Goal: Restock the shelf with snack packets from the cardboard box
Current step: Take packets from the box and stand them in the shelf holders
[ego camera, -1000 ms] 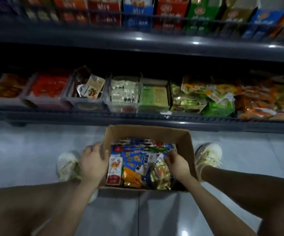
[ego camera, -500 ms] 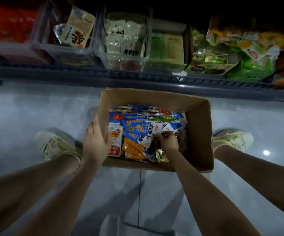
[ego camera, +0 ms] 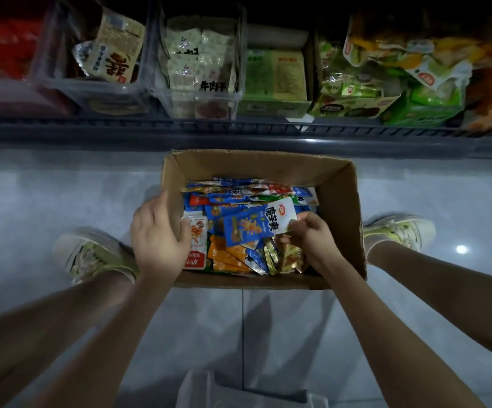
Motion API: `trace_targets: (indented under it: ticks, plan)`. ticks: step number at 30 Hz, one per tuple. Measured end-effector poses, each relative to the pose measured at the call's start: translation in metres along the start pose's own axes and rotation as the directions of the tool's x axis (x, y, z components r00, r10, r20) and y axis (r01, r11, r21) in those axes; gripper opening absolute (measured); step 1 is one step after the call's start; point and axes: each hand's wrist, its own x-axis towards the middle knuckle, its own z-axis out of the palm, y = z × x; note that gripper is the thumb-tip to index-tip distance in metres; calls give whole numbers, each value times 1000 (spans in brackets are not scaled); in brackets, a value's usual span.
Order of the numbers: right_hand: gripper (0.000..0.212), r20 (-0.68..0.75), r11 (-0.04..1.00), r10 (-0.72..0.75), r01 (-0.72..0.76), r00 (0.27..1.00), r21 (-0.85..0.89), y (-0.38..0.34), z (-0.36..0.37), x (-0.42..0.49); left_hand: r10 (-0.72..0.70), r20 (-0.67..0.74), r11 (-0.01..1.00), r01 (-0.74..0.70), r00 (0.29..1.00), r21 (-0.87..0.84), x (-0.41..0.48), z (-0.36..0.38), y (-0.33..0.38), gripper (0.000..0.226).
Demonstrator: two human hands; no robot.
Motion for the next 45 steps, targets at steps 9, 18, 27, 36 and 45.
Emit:
trace_targets:
  ticks: [9,18,27,36,45]
  plan:
    - [15,373,989,69,-114,925,99,-9,18,-26,96,667,922,187,739,-340,6,-9,46,39]
    - [21,-85,985,103,-113,991,-134,37,37,19,-266,299,833,375,916,-408,22,-30,0,26]
    - [43,-175,947,227,-259,958,-191,55,70,44,-302,338,758,440,891,-482,21,-26,3,28]
    - [14,-164,993,97,-106,982,-48,26,33,15,-297,336,794,426,894,-433,15,-27,6,29]
    - [17,186,996,59,-70,981,50,-10,-2,-36,-193,405,787,388,894,-480,11,-21,26,22]
